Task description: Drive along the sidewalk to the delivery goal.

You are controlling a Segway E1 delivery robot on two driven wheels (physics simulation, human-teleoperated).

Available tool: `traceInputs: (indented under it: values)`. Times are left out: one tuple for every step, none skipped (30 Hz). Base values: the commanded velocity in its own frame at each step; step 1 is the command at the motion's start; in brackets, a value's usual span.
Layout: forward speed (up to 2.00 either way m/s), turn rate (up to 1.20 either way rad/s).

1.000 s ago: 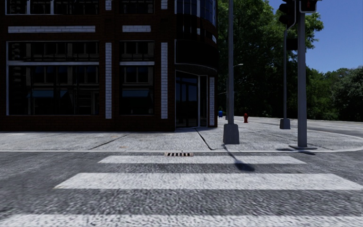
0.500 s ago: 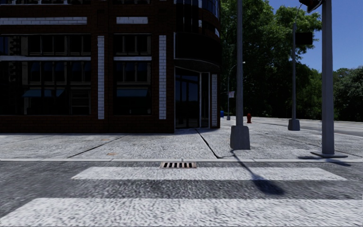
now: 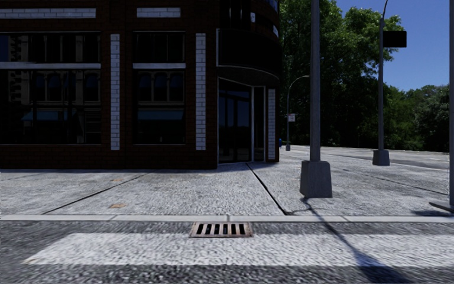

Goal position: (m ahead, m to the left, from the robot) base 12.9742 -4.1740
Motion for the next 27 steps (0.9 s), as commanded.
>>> traceInputs:
  values:
    - [1.44, 0.00]
    - [1.44, 0.00]
    - [1.44, 0.00]
    - [1.44, 0.00]
    - [1.44, 0.00]
    - [1.44, 0.00]
    - [1.44, 0.00]
    - [1.44, 0.00]
    - [1.44, 0.00]
    - [1.44, 0.00]
    - [1.44, 0.00]
    - [1.44, 0.00]
    - [1.44, 0.00]
    - [1.44, 0.00]
    - [1.44, 0.00]
    - [1.44, 0.00]
    - [1.44, 0.00]
    - [1.44, 0.00]
    - [1.44, 0.00]
    - [1.44, 0.00]
    - [1.44, 0.00]
    - [1.44, 0.00]
    - [1.44, 0.00]
    - [1.44, 0.00]
    - [1.44, 0.00]
    - [1.44, 0.00]
    - [1.44, 0.00]
